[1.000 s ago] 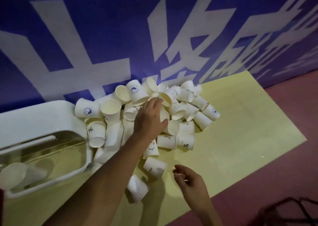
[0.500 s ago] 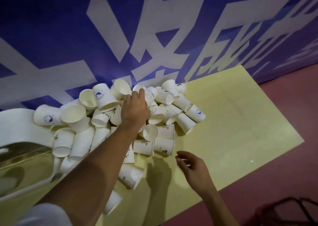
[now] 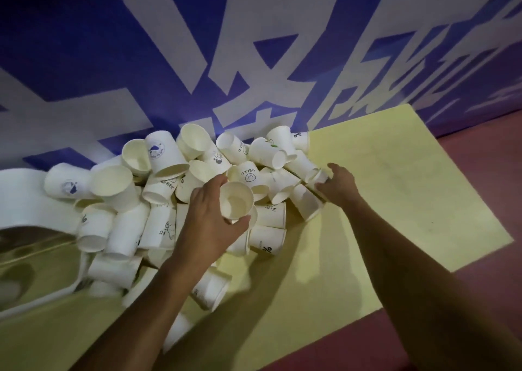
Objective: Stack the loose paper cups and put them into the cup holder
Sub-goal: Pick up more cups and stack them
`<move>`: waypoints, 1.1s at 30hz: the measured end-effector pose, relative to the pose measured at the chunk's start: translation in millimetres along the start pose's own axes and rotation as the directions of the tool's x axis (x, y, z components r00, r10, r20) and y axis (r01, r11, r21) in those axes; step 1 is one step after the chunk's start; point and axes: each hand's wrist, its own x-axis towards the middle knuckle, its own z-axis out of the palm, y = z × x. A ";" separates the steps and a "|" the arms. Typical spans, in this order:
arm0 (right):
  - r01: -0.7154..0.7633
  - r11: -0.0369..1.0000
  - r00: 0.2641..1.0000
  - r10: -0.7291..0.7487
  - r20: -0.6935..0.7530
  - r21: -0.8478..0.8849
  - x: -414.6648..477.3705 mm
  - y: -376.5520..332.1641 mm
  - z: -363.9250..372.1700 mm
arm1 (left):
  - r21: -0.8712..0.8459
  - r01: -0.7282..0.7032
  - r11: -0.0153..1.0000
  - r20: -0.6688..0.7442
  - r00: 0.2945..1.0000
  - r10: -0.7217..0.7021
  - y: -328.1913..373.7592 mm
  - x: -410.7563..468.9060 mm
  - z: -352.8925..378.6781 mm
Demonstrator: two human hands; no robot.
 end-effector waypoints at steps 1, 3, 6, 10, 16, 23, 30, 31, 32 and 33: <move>0.002 1.000 0.999 0.000 0.052 -0.025 5.6 -0.1 2.0 | -0.001 0.006 1.000 0.000 1.000 -0.006 -3.2 -2.7 -0.6; 0.037 0.997 0.992 -0.029 0.119 -0.064 12.9 1.8 6.3 | 0.001 0.010 1.000 -0.004 1.000 -0.010 -9.1 -7.5 -2.6; 0.056 0.993 0.994 -0.045 0.104 -0.107 10.1 6.1 8.9 | -0.018 0.040 0.999 -0.006 0.999 -0.040 -16.0 -14.8 -7.8; 0.008 0.997 0.999 -0.011 -0.030 -0.081 -14.5 16.0 2.8 | -0.056 0.054 0.997 -0.005 0.999 -0.054 -26.8 -24.7 -15.8; 0.087 0.996 0.977 -0.082 -0.197 0.018 -93.8 24.9 -0.2 | -0.164 0.073 0.984 -0.013 0.997 -0.076 -38.4 -42.5 -29.0; 0.318 0.897 0.936 -0.247 -0.250 0.305 -213.6 -57.0 28.3 | -0.265 0.023 0.964 -0.036 0.999 -0.034 -71.0 -74.5 -68.9; 0.483 0.798 0.876 -0.442 -0.195 0.360 -314.2 -176.8 93.4 | -0.290 -0.008 0.957 -0.067 0.998 -0.012 -132.9 -119.1 -148.9; 0.498 0.790 0.867 -0.463 -0.185 0.356 -326.6 -194.6 106.5 | -0.287 -0.010 0.958 -0.079 0.997 -0.013 -146.0 -126.6 -163.3; 0.519 0.778 0.854 -0.488 -0.179 0.355 -338.2 -212.1 119.2 | -0.285 -0.014 0.959 -0.099 0.995 -0.015 -158.7 -134.2 -177.7; 0.536 0.765 0.843 -0.509 -0.174 0.357 -348.8 -229.0 133.3 | -0.284 -0.017 0.959 -0.124 0.992 -0.019 -172.1 -141.8 -192.6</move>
